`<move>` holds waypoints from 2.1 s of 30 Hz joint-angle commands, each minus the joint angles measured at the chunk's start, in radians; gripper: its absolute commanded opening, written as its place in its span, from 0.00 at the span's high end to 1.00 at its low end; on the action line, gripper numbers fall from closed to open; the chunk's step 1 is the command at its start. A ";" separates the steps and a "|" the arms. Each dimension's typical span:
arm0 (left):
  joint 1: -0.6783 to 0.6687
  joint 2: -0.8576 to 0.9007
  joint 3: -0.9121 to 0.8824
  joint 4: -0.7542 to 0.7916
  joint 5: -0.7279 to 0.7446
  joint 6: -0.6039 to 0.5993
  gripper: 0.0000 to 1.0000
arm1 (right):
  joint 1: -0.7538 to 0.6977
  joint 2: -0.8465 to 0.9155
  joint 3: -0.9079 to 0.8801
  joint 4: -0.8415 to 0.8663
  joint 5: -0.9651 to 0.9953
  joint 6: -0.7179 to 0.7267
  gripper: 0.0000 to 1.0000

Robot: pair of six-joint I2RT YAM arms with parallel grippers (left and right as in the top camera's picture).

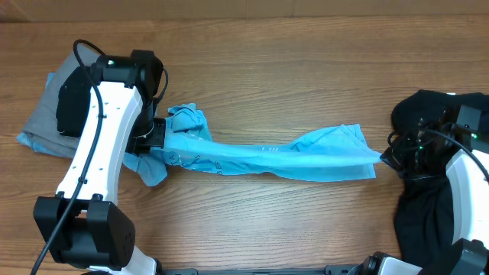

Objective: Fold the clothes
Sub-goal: 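Lift the T-shirt high with both grippers, stretching it in the air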

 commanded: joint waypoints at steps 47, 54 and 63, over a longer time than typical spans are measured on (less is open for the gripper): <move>0.007 0.086 1.167 0.624 0.322 0.117 0.96 | -0.086 0.286 1.537 -0.002 -0.382 0.178 0.96; 0.007 -0.018 1.226 0.415 0.320 0.174 0.96 | -0.179 0.235 1.559 -0.167 -0.374 0.121 0.96; 0.007 0.138 1.115 -0.037 0.297 0.192 0.95 | -0.053 0.315 1.361 -0.597 -0.101 -0.080 0.96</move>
